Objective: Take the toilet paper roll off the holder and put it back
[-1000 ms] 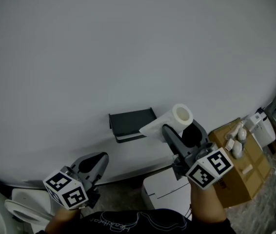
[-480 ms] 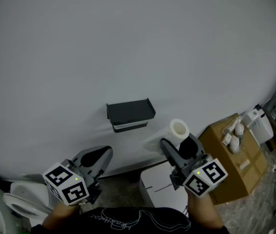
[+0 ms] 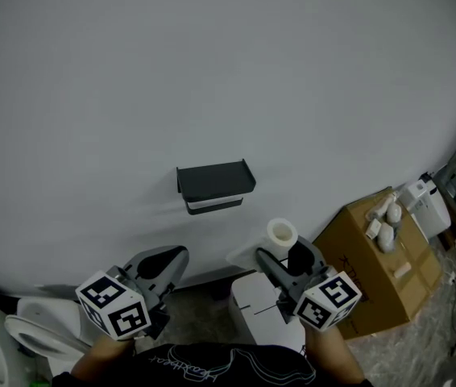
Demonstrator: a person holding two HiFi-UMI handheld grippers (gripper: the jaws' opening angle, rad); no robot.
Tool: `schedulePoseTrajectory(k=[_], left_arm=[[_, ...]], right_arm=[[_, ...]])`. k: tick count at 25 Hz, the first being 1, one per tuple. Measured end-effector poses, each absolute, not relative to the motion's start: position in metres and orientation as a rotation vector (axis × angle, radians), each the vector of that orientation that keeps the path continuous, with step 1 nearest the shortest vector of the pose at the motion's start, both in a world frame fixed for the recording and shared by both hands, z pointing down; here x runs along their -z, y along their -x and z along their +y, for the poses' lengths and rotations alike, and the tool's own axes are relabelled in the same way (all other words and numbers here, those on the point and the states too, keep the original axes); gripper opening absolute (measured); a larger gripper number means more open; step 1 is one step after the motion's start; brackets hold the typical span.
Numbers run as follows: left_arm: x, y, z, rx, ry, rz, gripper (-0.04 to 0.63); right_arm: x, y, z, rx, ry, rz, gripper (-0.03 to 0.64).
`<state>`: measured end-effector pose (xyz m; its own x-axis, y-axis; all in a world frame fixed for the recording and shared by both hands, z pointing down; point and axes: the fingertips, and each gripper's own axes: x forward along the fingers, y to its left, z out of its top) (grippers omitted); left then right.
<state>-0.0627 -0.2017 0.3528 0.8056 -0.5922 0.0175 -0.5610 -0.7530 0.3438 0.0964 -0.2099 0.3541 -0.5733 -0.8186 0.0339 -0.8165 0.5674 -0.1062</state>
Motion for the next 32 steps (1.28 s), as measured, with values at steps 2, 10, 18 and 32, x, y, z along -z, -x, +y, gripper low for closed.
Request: schedulePoseTrajectory(k=[2,10,18,32], left_arm=[[-0.356,0.063,-0.2,0.121,-2.654,-0.877,0.005],[-0.36,0.061,-0.195,0.106,-2.643,-0.89,0.005],[-0.361,0.058,-0.19,0.1,-2.649,-0.89,0.005],[-0.361,0.056,-0.201,0.089,-2.649,-0.885,0.005]], right_arm=[[-0.361,-0.096,-0.208,0.19,1.442,2.775,0.275],[-0.383,-0.092,-0.202,0.249,1.422,2.818,0.275],[-0.391,-0.091,-0.196,0.269,1.411,2.839,0.275],[-0.384,-0.097,-0.204,0.253,1.41,2.832,0.275]])
